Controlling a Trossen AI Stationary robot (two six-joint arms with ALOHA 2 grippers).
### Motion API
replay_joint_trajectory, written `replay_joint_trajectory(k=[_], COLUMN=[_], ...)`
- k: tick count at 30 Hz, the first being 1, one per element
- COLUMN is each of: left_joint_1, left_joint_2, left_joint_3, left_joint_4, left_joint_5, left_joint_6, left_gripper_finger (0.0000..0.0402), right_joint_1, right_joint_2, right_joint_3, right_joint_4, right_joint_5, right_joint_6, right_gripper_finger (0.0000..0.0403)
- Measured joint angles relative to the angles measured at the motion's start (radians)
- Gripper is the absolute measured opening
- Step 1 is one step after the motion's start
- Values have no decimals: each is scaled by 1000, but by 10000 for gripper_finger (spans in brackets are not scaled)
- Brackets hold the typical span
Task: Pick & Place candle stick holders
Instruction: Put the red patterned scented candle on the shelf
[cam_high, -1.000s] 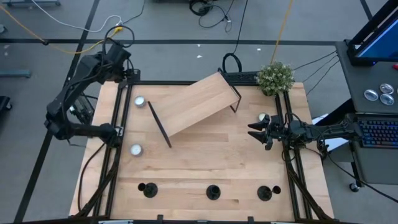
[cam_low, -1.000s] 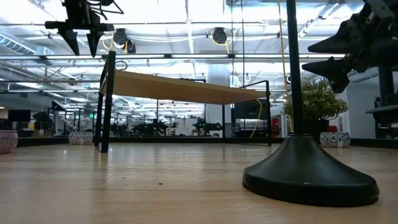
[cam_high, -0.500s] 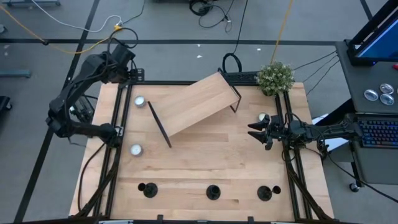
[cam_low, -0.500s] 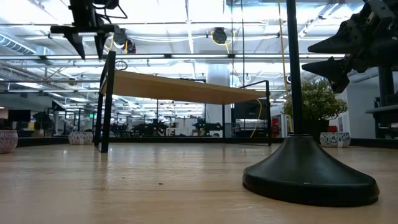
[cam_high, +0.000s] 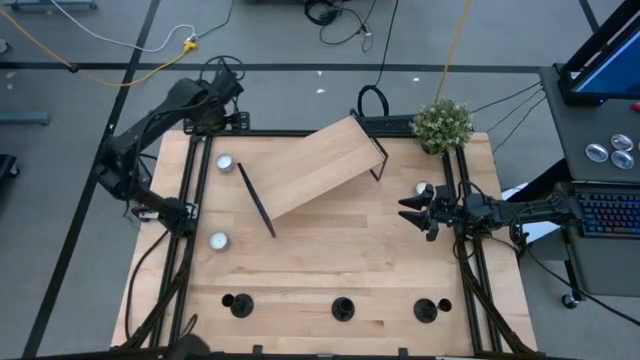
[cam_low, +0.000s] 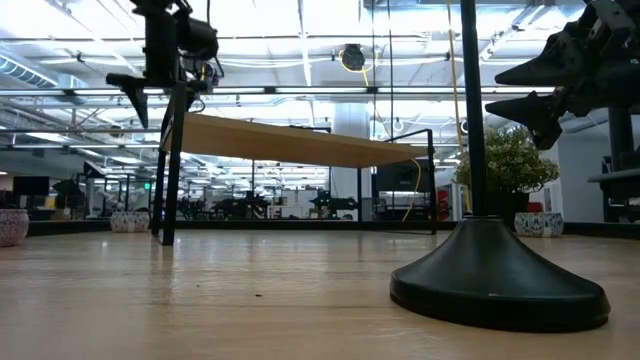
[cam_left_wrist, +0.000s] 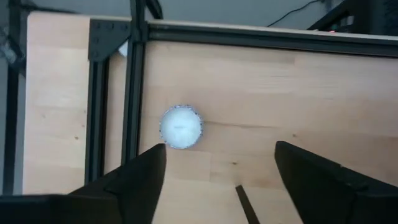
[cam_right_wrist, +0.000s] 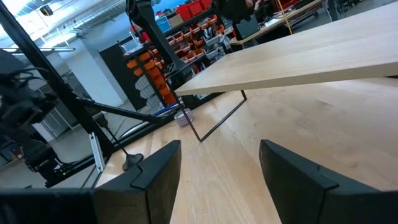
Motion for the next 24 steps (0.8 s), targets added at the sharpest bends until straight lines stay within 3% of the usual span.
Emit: replay_joint_trajectory(k=[9, 24], left_joint_1=[70, 62], left_joint_2=[90, 212], left_joint_3=[0, -1], left_joint_4=[-56, -70], left_joint_5=[24, 16], left_joint_6=[-35, -49], left_gripper_finger=[395, 391], right_joint_1=[0, 0], right_joint_2=[0, 0], right_joint_3=[0, 0], right_joint_4=[0, 0], right_joint_5=[0, 0], right_joint_6=[0, 0], right_gripper_finger=[212, 212])
